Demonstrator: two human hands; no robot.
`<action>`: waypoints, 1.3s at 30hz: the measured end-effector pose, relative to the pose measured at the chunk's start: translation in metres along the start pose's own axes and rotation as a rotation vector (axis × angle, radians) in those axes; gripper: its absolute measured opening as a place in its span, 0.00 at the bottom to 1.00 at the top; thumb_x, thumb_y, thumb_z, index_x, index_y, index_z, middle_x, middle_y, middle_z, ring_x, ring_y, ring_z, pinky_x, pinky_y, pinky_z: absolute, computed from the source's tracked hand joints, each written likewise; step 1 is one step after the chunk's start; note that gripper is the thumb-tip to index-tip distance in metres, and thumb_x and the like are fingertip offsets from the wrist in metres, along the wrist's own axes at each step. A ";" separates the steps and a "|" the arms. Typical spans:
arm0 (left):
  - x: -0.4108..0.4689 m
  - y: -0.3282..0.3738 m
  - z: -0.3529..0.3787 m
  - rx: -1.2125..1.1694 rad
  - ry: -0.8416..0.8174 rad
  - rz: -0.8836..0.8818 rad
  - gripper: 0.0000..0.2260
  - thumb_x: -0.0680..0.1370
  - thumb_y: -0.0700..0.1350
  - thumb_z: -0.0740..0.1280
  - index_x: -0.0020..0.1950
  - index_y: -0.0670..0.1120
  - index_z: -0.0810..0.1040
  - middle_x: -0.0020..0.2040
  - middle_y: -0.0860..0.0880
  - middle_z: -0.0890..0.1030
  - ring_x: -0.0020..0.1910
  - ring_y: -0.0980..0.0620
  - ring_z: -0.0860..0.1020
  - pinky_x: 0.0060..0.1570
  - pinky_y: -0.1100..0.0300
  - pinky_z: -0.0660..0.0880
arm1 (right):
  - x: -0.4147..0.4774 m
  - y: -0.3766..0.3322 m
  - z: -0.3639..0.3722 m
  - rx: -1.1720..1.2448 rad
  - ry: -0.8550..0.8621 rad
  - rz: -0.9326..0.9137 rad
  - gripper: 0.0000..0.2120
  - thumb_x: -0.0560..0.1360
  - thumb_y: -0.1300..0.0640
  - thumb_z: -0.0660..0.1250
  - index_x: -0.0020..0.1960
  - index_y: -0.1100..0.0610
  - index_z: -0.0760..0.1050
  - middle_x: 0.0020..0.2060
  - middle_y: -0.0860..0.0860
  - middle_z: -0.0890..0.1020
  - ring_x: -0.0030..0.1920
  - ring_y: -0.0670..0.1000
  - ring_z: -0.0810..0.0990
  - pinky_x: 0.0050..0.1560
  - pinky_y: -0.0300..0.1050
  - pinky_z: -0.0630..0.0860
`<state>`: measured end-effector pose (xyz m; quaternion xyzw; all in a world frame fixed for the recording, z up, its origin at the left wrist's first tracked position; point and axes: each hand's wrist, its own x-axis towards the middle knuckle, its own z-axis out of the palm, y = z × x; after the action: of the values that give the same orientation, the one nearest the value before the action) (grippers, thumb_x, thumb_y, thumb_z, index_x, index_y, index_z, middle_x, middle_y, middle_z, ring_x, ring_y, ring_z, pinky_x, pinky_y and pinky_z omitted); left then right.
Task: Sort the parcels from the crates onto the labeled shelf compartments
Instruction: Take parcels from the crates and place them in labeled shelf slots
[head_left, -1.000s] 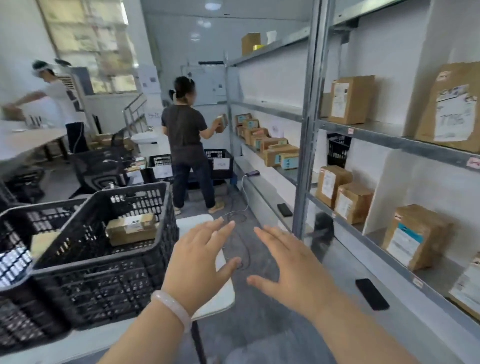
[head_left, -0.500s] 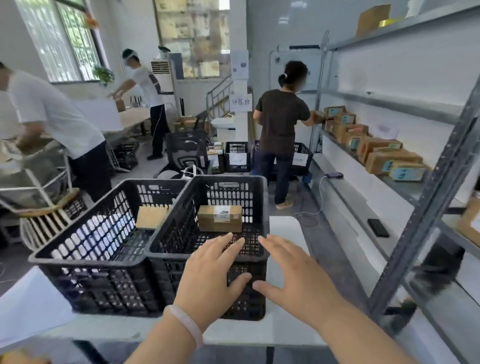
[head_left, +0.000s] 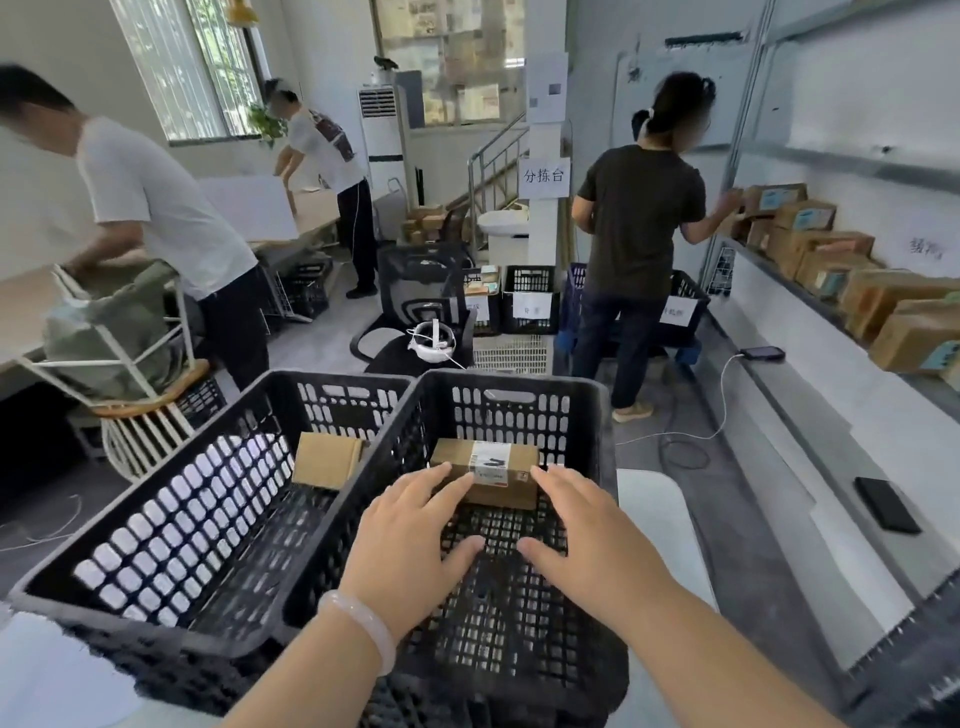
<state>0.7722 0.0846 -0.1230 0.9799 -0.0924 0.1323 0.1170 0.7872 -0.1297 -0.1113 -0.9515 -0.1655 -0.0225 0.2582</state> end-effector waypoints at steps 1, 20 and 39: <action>0.008 -0.006 0.006 0.014 -0.034 -0.002 0.29 0.77 0.62 0.65 0.77 0.58 0.64 0.77 0.55 0.65 0.76 0.52 0.63 0.75 0.49 0.63 | 0.010 0.003 0.005 0.006 -0.006 0.010 0.36 0.76 0.40 0.64 0.78 0.42 0.51 0.77 0.40 0.55 0.76 0.43 0.54 0.74 0.45 0.59; 0.210 -0.077 0.163 0.238 -0.583 0.185 0.31 0.79 0.57 0.64 0.80 0.55 0.55 0.81 0.47 0.55 0.78 0.42 0.57 0.74 0.42 0.60 | 0.117 0.030 0.110 -0.011 -0.320 0.360 0.36 0.78 0.41 0.62 0.79 0.45 0.48 0.78 0.44 0.51 0.77 0.46 0.51 0.76 0.44 0.52; 0.244 -0.116 0.228 0.382 -0.581 0.162 0.37 0.77 0.48 0.68 0.78 0.63 0.49 0.75 0.44 0.57 0.71 0.42 0.61 0.69 0.46 0.64 | 0.115 0.044 0.113 0.013 -0.311 0.452 0.35 0.78 0.43 0.62 0.79 0.44 0.48 0.78 0.42 0.53 0.77 0.45 0.51 0.77 0.47 0.54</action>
<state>1.0828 0.1011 -0.2923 0.9703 -0.1729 -0.1284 -0.1103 0.9058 -0.0745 -0.2156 -0.9546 0.0133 0.1833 0.2344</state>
